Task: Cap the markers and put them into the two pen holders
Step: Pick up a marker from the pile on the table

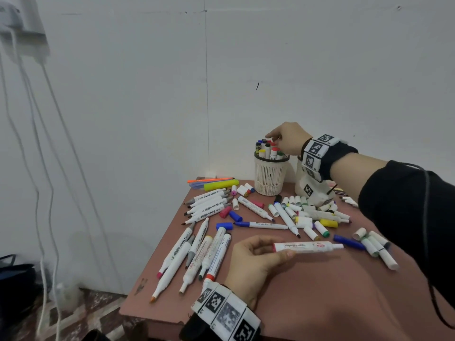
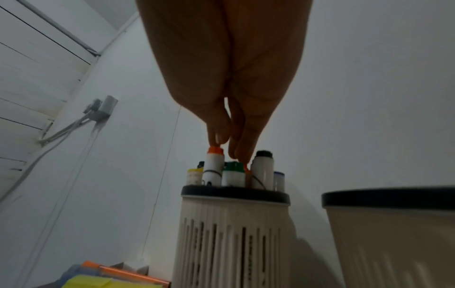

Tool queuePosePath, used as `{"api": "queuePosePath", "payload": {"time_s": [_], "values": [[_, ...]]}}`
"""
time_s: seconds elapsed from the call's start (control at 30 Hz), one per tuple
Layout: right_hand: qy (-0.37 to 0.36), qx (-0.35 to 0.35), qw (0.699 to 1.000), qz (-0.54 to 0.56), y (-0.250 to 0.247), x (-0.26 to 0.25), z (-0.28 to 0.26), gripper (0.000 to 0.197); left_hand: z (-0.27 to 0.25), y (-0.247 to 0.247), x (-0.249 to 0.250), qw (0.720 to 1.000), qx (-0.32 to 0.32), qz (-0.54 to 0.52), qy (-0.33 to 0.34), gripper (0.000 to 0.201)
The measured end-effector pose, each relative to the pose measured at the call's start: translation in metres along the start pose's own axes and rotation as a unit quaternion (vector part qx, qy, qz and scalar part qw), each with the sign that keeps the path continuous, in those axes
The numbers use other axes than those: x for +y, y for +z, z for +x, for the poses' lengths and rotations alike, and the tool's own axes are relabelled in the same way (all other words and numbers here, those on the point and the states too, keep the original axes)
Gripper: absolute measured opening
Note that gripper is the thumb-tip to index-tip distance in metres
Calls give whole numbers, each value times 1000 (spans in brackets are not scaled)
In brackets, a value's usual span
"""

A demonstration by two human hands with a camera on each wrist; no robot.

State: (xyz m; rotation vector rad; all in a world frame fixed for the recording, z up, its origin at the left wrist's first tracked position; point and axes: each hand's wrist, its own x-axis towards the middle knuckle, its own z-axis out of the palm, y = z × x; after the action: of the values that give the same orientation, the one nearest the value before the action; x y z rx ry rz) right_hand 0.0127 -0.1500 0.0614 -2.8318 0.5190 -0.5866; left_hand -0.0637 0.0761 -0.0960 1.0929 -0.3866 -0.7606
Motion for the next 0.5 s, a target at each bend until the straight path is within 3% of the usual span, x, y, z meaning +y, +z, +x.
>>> {"api": "queuePosePath", "payload": {"time_s": [0.1, 0.17, 0.4, 0.5], "values": [[-39, 28, 999, 10, -13, 1, -13, 34, 1, -2, -1, 1000, 6, 16, 22, 31], [-74, 5, 997, -1, -22, 3, -27, 27, 1, -3, -2, 999, 4, 30, 31, 31], [-108, -198, 964, -137, -12, 25, -76, 32, 1, -2, -1, 999, -1, 36, 29, 28], [-110, -273, 944, -147, 4, 35, -90, 39, 1, -1, 0, 1000, 3, 25, 18, 28]]}}
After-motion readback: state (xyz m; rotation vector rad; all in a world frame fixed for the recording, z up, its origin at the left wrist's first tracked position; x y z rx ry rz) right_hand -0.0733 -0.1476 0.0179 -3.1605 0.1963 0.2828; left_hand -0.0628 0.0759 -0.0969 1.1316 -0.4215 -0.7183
